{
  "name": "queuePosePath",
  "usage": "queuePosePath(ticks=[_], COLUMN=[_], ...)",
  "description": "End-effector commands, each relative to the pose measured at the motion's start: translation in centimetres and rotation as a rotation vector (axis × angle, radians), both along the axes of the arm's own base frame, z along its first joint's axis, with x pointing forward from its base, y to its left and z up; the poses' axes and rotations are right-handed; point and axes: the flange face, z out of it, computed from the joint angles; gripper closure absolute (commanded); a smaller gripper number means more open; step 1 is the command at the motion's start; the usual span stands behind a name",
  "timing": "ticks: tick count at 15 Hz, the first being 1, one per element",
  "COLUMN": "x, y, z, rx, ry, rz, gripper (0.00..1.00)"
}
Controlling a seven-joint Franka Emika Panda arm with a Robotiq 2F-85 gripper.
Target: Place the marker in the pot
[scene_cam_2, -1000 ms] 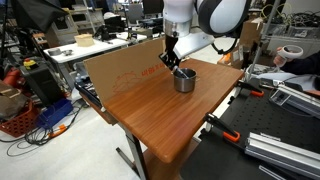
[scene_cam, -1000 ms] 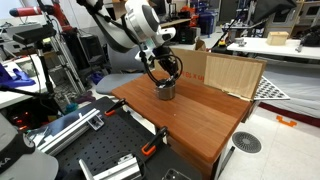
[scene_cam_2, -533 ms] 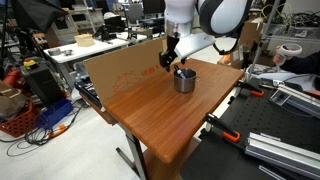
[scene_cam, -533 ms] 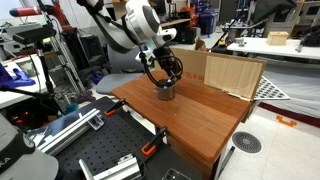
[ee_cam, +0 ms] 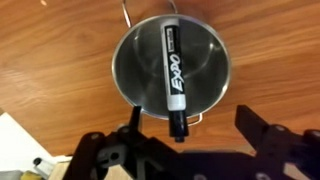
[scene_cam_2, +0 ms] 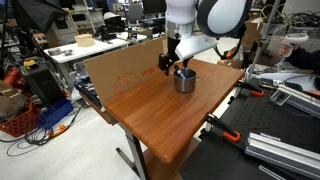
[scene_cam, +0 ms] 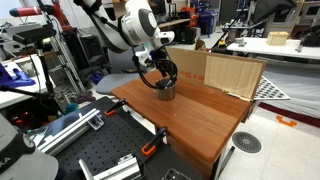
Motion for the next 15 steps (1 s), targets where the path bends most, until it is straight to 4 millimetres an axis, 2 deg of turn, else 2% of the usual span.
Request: queuePosePath(ticks=[1,10,11,13,15], x=[-1.1,-1.2,-0.6,-0.9,-1.0], y=[0.0,-2.9,-2.7,-3.1,-2.9], z=[2.0,9.6,8.5,9.6,9.5], rx=[0.061,0.185,0.165,0.168,0.168], ry=[0.041,0.162,0.118,0.138,0.143], rz=[0.020,0.022,0.005,0.011,0.016], gripper=[0.00,0.00,0.00,0.00,0.00])
